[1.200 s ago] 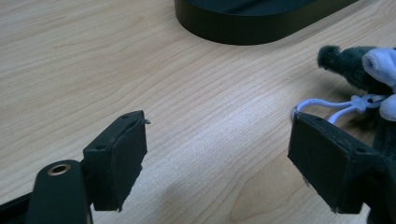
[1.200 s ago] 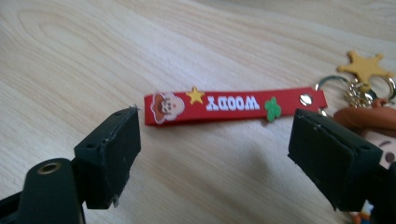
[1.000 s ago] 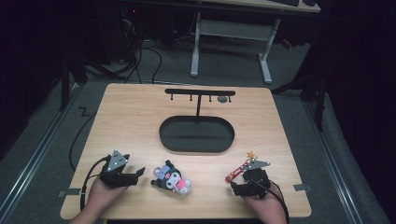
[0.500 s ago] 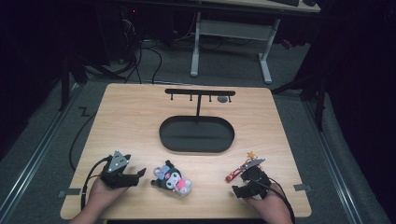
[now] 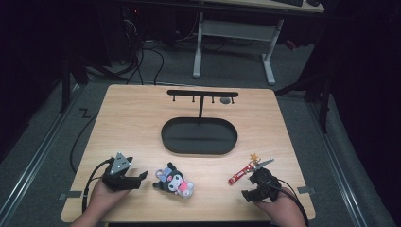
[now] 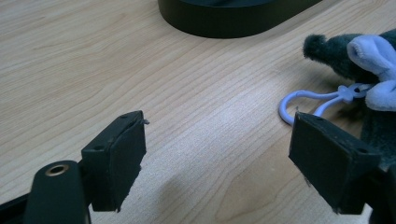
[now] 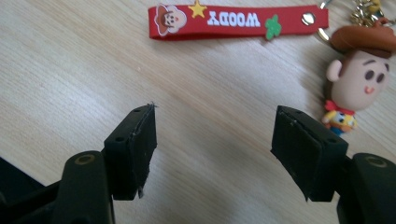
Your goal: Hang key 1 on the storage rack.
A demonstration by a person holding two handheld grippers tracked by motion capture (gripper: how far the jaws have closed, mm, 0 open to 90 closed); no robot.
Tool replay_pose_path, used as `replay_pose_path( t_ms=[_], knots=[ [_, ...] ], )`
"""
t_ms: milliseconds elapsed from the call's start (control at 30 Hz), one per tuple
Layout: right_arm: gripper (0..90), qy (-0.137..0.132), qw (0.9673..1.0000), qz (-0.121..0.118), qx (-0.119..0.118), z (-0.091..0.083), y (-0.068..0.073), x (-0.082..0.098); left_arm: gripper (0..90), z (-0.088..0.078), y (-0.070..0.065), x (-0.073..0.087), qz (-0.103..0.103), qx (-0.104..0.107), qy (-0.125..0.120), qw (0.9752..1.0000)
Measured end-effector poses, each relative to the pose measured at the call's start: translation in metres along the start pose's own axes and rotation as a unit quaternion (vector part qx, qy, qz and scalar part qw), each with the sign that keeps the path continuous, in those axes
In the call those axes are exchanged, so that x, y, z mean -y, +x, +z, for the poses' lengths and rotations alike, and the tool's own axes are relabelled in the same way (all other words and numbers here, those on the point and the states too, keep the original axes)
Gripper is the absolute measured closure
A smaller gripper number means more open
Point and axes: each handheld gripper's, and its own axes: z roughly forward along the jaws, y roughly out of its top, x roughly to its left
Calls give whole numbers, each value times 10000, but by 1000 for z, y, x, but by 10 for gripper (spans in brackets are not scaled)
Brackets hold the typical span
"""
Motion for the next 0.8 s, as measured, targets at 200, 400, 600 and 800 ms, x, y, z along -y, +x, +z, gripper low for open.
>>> replay_pose_path(
  t_ms=[200,400,600,800],
  knots=[
    [317,133,9998,74,95,-10,-10,2,192,0,0,0,8,8,12,10000],
    [345,177,9994,235,190,-18,-23,3,193,1,0,0,14,7,16,10000],
    [362,147,9989,399,203,-21,-35,1,193,1,0,0,27,8,44,10000],
    [399,112,9988,413,221,-18,-41,-6,193,2,-1,0,46,39,49,10000]
  ],
)
